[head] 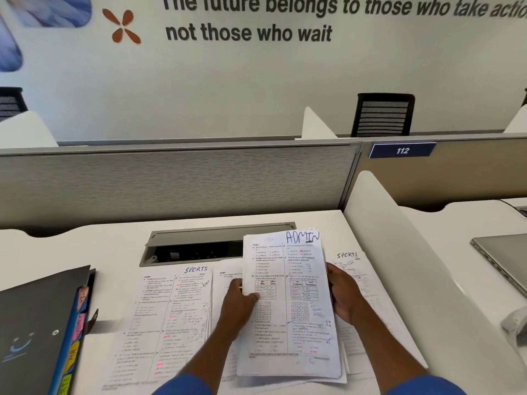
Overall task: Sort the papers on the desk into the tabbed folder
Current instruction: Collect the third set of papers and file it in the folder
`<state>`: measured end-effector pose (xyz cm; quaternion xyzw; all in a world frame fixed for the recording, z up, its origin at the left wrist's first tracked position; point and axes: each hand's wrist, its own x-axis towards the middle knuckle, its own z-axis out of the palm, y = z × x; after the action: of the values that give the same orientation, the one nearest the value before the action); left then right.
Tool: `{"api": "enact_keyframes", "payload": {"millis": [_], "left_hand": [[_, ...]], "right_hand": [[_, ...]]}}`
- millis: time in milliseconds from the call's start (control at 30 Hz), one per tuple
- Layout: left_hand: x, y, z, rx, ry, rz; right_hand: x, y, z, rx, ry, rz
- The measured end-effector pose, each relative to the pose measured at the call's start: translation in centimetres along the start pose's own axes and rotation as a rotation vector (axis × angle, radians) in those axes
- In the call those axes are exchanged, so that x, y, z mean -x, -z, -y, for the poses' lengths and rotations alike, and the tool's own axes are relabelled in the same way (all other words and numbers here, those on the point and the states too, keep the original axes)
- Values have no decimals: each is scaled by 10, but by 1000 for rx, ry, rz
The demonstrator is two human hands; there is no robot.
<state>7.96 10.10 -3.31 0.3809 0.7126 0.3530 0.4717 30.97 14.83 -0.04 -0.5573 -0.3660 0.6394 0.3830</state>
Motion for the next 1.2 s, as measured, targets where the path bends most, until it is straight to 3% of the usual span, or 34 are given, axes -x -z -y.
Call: {"api": "enact_keyframes", "payload": {"millis": [167, 233, 433, 700, 1200], "left_hand": [[2, 1, -9, 84, -9, -95], [4, 0, -13, 122, -21, -120], [11, -5, -34, 135, -122, -210], [7, 5, -80, 229, -254, -242], [8, -4, -57, 43, -261, -151]], "right_hand": [[3, 3, 3, -91, 72, 115], [5, 2, 4, 17, 149, 166], [3, -3, 16, 127, 231, -77], [10, -20, 63, -131, 395, -88], [10, -20, 33, 32, 310, -131]]}}
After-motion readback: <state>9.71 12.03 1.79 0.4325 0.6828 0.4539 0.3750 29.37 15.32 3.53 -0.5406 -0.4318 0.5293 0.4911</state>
